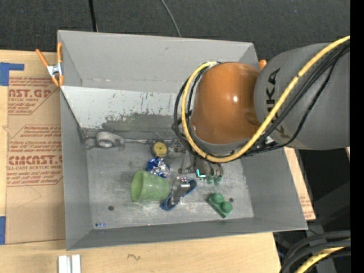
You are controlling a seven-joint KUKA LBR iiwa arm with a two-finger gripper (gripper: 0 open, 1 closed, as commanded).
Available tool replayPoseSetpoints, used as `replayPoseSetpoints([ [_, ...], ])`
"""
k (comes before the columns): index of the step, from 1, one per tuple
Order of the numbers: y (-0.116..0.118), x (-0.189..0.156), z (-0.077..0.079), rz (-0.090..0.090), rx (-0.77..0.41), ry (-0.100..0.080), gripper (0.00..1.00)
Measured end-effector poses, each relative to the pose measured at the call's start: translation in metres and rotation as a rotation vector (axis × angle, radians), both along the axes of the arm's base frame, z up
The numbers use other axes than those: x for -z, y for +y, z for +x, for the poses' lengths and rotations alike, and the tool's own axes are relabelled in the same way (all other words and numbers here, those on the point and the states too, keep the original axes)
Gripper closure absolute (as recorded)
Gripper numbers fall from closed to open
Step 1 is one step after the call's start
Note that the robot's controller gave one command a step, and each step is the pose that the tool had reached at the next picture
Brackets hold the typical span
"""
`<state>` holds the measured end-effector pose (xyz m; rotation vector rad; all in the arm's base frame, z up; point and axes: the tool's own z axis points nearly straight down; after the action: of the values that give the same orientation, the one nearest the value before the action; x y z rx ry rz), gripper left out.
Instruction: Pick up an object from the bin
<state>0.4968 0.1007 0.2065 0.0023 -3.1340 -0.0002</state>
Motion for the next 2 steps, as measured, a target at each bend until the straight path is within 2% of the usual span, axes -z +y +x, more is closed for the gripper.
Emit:
replayPoseSetpoints([
  [1,0.026,0.134,0.046,0.003,-0.482,0.013,0.0],
  [2,0.037,0.105,0.044,0.003,-0.546,-0.011,0.0],
])
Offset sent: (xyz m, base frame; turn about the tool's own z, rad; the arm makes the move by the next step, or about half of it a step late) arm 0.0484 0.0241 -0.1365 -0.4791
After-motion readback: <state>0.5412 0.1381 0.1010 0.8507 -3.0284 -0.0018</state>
